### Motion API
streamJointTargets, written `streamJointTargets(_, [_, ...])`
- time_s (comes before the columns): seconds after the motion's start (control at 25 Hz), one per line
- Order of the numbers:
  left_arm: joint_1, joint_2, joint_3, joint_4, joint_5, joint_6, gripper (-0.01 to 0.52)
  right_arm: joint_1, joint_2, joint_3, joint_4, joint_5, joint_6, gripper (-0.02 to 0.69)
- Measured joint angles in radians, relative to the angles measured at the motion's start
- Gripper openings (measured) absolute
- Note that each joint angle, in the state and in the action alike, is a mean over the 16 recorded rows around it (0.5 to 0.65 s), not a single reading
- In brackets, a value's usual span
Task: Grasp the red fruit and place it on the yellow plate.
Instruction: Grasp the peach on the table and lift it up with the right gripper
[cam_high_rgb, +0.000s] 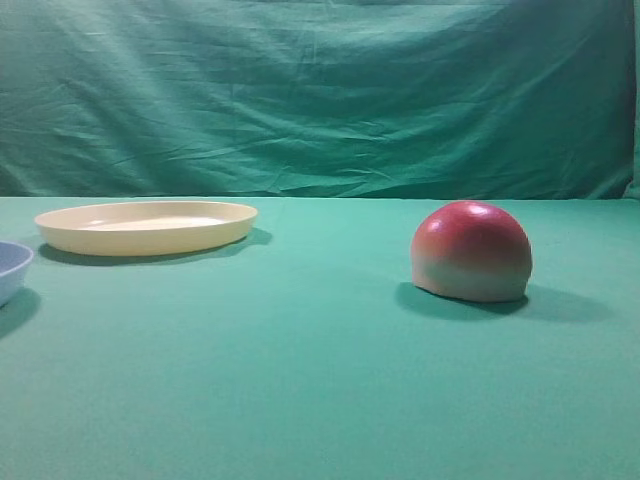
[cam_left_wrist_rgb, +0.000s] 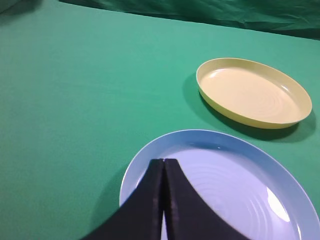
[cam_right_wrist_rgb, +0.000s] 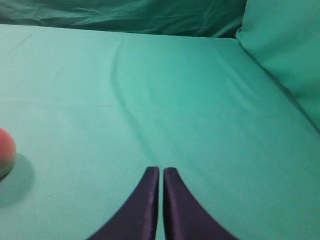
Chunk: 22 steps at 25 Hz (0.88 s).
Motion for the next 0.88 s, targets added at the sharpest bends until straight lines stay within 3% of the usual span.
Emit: streamJointTargets(0.88, [0.000,0.000,0.000,0.000,0.000,0.000,0.000,0.000,0.000,0.000,-0.001,-0.002,-0.002,0.000])
